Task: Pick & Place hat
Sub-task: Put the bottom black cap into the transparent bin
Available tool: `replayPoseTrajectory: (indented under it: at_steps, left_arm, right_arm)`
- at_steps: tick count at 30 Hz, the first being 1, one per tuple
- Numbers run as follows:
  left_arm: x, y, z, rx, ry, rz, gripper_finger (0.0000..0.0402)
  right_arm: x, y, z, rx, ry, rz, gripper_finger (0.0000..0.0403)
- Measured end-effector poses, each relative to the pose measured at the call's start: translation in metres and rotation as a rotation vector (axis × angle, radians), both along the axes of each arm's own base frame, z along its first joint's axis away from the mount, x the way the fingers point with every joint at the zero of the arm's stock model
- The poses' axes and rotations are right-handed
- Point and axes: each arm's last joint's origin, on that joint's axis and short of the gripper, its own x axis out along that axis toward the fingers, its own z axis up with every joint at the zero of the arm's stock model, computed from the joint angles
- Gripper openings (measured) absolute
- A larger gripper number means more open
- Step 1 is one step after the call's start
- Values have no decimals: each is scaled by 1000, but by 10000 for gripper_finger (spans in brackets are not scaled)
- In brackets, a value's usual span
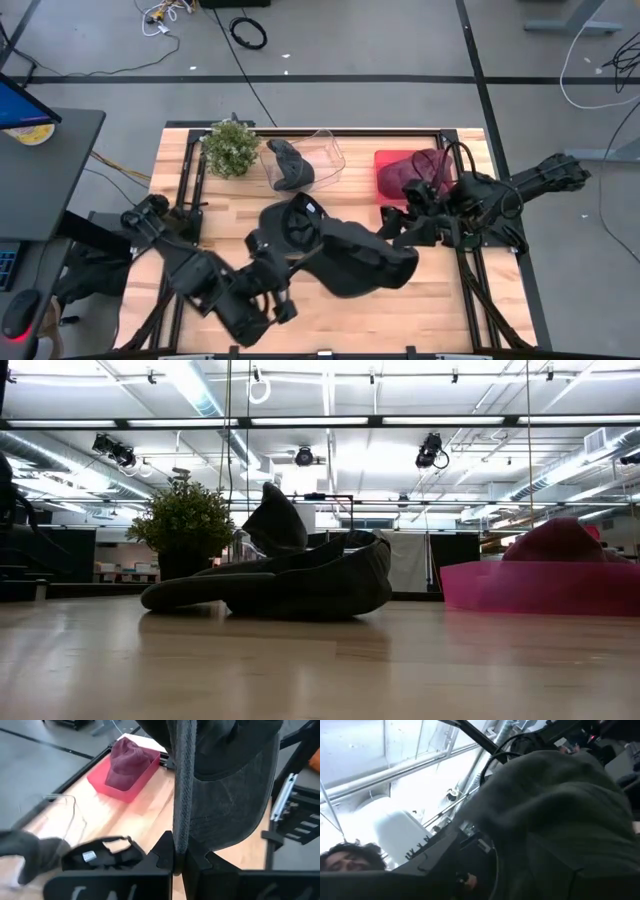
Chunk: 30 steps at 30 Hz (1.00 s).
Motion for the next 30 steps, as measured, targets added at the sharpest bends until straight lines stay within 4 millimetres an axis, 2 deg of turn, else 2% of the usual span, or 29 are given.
replayPoseTrajectory:
  at_steps: [5, 10, 14, 17, 20, 25, 30]
  left_arm:
    - [7, 0, 8, 82, -33, -48, 11]
    - [-5, -6, 26, 176, -111, -31, 11]
    - [-19, -13, 41, 317, -217, 76, 11]
    - [-27, -16, 52, 399, -264, 137, 11]
    - [-27, -15, 59, 410, -260, 124, 11]
    - [-12, -6, 62, 372, -222, 46, 11]
    - [4, 6, 64, 341, -196, -48, 11]
  right_arm:
    - [-9, -14, 8, -33, -52, -72, 229]
    - [-26, -31, 21, -22, -114, -138, 229]
    - [-41, -41, 31, -11, -173, -181, 229]
    - [-43, -44, 32, 50, -149, -145, 229]
    - [-34, -41, 26, 91, -72, -45, 229]
    - [-7, -35, 9, 98, 41, 62, 229]
    - [8, -31, 9, 112, -65, 173, 248]
